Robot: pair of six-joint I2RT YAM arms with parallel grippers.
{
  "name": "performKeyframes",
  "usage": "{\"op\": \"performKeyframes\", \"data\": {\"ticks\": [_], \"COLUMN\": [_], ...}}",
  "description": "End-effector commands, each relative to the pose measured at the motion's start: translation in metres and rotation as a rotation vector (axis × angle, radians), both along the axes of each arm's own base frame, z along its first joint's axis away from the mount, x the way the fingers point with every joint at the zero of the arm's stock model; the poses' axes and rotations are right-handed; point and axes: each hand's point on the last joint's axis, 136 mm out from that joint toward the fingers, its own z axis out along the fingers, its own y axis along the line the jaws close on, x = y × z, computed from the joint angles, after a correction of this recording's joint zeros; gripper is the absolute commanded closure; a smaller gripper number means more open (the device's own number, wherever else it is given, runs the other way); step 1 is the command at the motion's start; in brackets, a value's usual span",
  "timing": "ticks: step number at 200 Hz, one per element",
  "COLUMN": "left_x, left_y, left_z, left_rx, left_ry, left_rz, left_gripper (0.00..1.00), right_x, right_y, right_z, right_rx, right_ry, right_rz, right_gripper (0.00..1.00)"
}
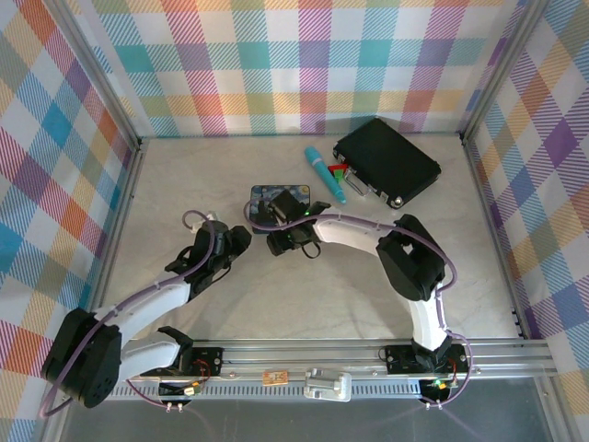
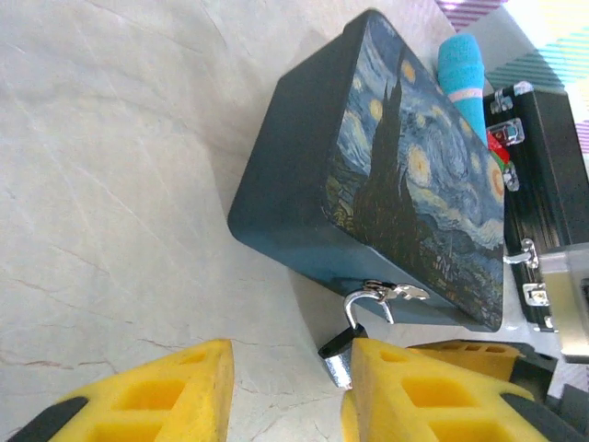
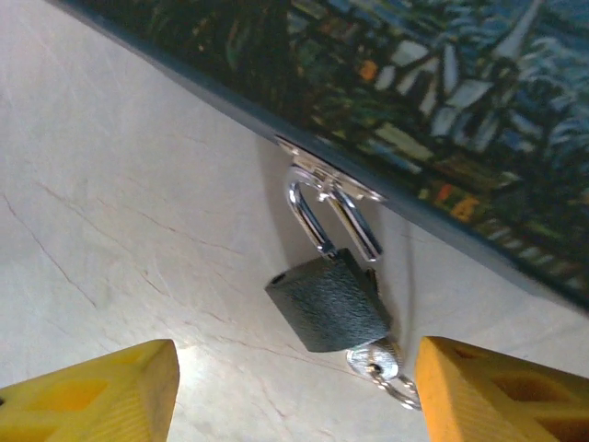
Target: Unlock a padlock with a key
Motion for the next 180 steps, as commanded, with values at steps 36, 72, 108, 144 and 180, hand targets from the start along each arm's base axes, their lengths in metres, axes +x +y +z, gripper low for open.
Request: {"op": "performKeyframes", "data": {"ticks": [36, 72, 108, 144, 180], "left_x": [-0.011, -0.011, -0.012, -0.015, -0.016], "left_y": [0.022, 0.024, 0.028, 0.032, 0.036], "left_z": [-0.006, -0.008, -0.008, -0.009, -0.007], "left_rx": [0.043, 0.041, 0.045, 0.045, 0.048], "left_ry": [0.023, 0.026, 0.026, 0.026, 0.018], "left_rz": [0.038, 0.042, 0.051, 0.061, 0.071], "left_gripper": [0.61, 0.6, 0.6, 0.61, 0.61], "right_x": [0.007, 0.012, 0.014, 0.012, 0.014], "right_y": [-0.018, -0.012, -0.006, -0.009, -0.012], "right_z": [-0.011, -0.019, -0.031, -0.043, -0.044], "right_rx": [-0.085, -0.068, -0.066, -0.089, -0.093], "right_ry": [-0.036, -0.033, -0.012, 0.0, -0.025], "right_rz": [-0.306, -0.344, -0.35, -0.358, -0.353], "right_gripper": [0.3, 0.32, 0.36, 0.43, 0.57]}}
